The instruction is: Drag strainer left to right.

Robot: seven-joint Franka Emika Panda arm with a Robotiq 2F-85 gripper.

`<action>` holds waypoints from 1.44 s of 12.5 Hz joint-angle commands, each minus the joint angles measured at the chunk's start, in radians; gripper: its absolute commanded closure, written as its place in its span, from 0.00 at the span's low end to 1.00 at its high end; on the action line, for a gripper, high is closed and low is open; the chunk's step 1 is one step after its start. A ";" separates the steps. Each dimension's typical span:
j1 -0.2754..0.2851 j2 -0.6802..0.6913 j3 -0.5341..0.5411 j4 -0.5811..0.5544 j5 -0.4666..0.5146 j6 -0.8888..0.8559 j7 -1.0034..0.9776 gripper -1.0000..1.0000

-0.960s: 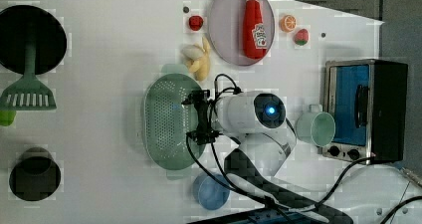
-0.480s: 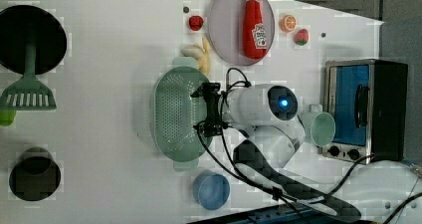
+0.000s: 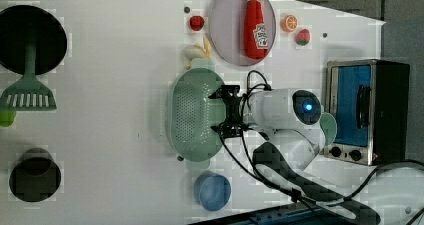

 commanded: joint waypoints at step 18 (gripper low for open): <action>-0.223 -0.099 -0.168 -0.091 0.008 -0.001 -0.468 0.00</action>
